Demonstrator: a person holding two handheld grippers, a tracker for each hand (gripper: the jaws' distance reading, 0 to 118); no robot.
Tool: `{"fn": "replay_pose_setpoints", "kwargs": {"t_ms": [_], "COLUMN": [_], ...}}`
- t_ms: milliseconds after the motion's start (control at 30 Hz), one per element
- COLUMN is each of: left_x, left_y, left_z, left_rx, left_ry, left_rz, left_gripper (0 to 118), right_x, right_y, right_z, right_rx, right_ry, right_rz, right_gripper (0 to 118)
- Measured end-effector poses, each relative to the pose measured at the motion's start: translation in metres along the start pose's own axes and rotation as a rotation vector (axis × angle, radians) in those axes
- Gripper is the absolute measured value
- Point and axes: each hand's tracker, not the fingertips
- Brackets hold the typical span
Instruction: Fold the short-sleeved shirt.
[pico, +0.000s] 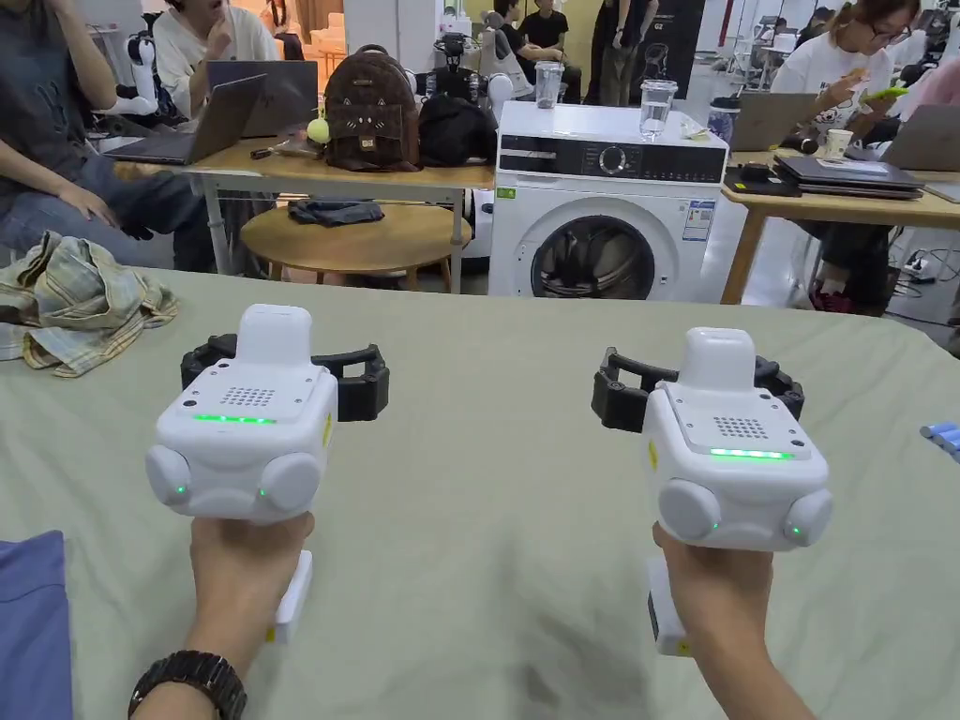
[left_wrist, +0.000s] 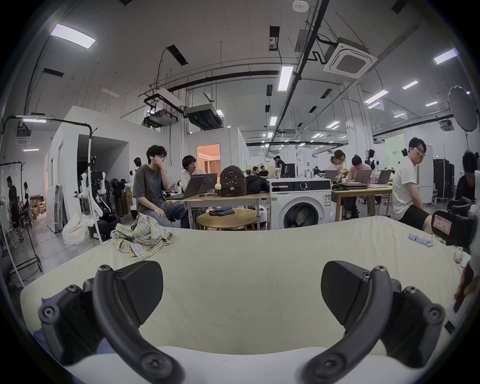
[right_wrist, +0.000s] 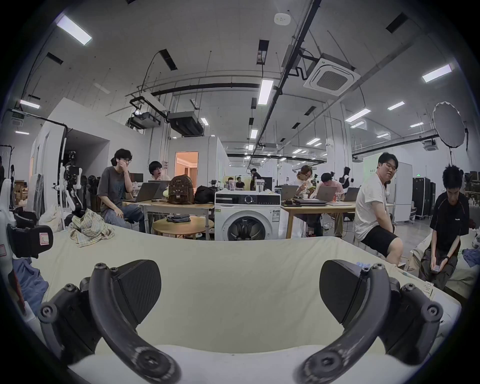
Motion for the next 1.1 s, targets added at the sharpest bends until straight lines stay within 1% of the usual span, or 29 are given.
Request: {"fn": "replay_pose_setpoints", "kwargs": {"t_ms": [433, 533, 667, 1100], "left_x": [-0.003, -0.001, -0.003, -0.001], "left_y": [0.001, -0.001, -0.003, -0.007], "left_z": [-0.011, -0.009, -0.010, -0.009], "left_rx": [-0.028, -0.017, -0.024, -0.038], "left_ry": [-0.025, 0.007, 0.006, -0.007], "left_rz": [0.032, 0.030, 0.042, 0.026], "left_gripper": [118, 118, 118, 118], "right_x": [0.004, 0.003, 0.004, 0.004], "right_y": [-0.001, -0.001, -0.005, -0.006], "right_z": [0.003, 0.006, 0.003, 0.002], "right_rx": [-0.018, -0.022, -0.031, -0.037], "right_ry": [-0.015, -0.010, -0.010, -0.015], "right_rz": [0.005, 0.007, 0.011, 0.007], "right_gripper": [118, 118, 118, 118]}}
